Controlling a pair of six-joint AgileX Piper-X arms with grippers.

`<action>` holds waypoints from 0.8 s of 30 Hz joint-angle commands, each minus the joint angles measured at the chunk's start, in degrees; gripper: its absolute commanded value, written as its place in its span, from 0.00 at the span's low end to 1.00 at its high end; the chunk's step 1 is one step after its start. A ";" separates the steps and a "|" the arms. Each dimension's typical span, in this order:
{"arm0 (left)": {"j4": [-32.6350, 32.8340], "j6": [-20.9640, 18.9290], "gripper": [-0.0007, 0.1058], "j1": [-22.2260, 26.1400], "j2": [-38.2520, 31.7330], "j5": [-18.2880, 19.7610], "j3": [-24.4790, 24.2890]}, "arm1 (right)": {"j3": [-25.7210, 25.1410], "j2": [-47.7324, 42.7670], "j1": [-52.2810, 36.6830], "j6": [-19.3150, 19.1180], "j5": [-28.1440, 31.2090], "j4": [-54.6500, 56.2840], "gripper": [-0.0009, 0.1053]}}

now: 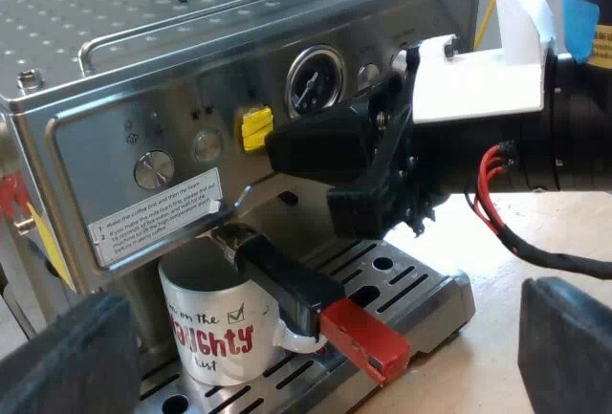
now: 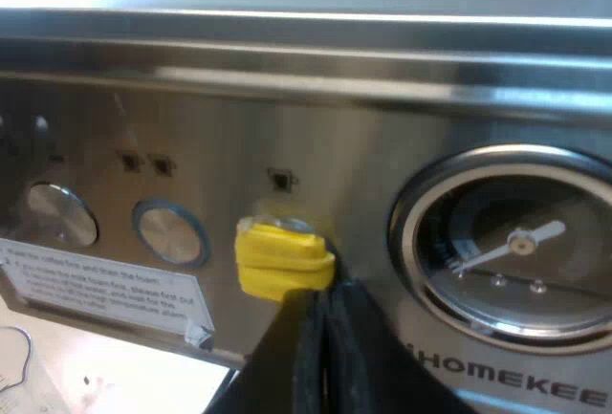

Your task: Place mug into machine

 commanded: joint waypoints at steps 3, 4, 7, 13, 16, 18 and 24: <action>-0.27 -0.63 0.77 -0.13 -0.09 -0.03 -0.23 | -1.24 0.55 -2.24 0.03 4.59 -3.93 0.01; -0.27 -0.63 0.77 -0.13 -0.09 -0.03 -0.23 | -1.24 0.55 -1.88 0.03 4.46 -3.04 0.01; -0.27 -0.63 0.77 -0.13 -0.09 -0.03 -0.23 | -1.24 -1.00 -0.12 0.32 4.26 1.55 0.01; -0.27 -0.63 0.77 -0.13 -0.09 -0.03 0.25 | -1.24 -6.64 4.87 0.64 2.18 15.34 0.01; -0.27 -0.63 0.77 -0.13 -0.09 -0.03 0.82 | -1.24 -9.61 7.14 1.63 2.77 19.80 0.08; -0.27 -0.63 0.77 -0.13 -0.09 -0.03 0.83 | -1.24 -11.22 8.13 1.62 2.77 21.69 0.19; -0.27 -2.90 0.77 -0.13 -0.09 -5.83 0.47 | -1.24 -17.09 9.28 1.62 2.02 27.38 0.66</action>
